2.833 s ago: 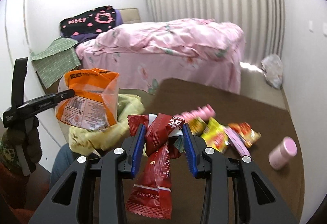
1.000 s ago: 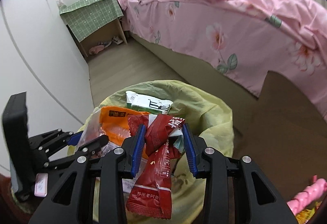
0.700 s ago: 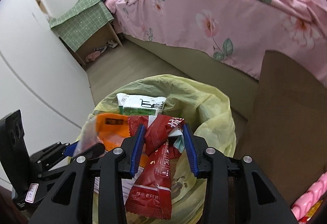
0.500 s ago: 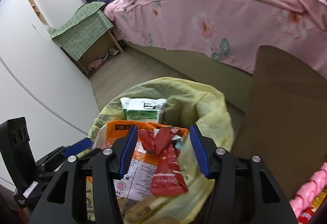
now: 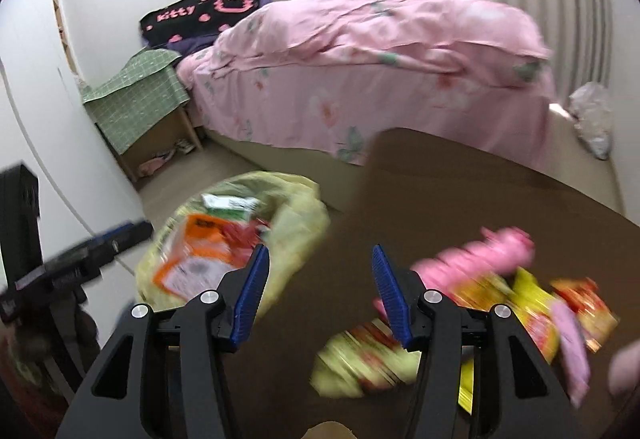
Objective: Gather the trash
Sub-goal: 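Move both tools back over the remaining wrappers on the table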
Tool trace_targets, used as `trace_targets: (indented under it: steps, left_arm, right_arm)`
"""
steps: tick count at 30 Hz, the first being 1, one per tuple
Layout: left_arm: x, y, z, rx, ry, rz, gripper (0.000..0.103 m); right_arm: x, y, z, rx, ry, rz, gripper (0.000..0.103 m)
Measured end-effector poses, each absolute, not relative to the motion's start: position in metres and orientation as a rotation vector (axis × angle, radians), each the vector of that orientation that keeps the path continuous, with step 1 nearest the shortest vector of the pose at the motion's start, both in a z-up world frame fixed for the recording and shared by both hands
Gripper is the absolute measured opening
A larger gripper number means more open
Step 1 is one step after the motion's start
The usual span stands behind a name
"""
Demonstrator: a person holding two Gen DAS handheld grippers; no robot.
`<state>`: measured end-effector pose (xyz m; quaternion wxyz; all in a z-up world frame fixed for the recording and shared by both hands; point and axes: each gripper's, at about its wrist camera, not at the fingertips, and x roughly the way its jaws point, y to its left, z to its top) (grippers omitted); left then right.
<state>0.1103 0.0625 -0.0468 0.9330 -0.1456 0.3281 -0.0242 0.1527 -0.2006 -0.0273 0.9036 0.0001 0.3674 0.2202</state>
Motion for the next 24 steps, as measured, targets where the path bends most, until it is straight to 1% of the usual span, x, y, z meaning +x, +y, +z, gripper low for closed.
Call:
trace_targets:
  steps: [4,8,13,20,24]
  left_arm:
    - [0.108,0.026,-0.041,-0.253,0.685,-0.134,0.068]
    - [0.108,-0.011,-0.041,-0.220,0.710,-0.238,0.069]
    - [0.109,-0.054,-0.046,-0.181,0.738,-0.363,0.069]
    - [0.112,-0.091,-0.052,-0.144,0.757,-0.433,0.069]
    - [0.113,-0.098,-0.056,-0.136,0.776,-0.446,0.069]
  right_arm:
    - [0.127,-0.251,-0.031,-0.038,0.748,0.357,0.051]
    - [0.114,-0.302,-0.042,-0.001,0.783,0.302,0.051]
    - [0.106,-0.340,-0.058,0.007,0.808,0.248,0.051]
    - [0.140,-0.353,-0.065,-0.122,0.778,0.163,0.051]
    - [0.178,-0.368,-0.068,-0.074,0.780,0.136,0.051]
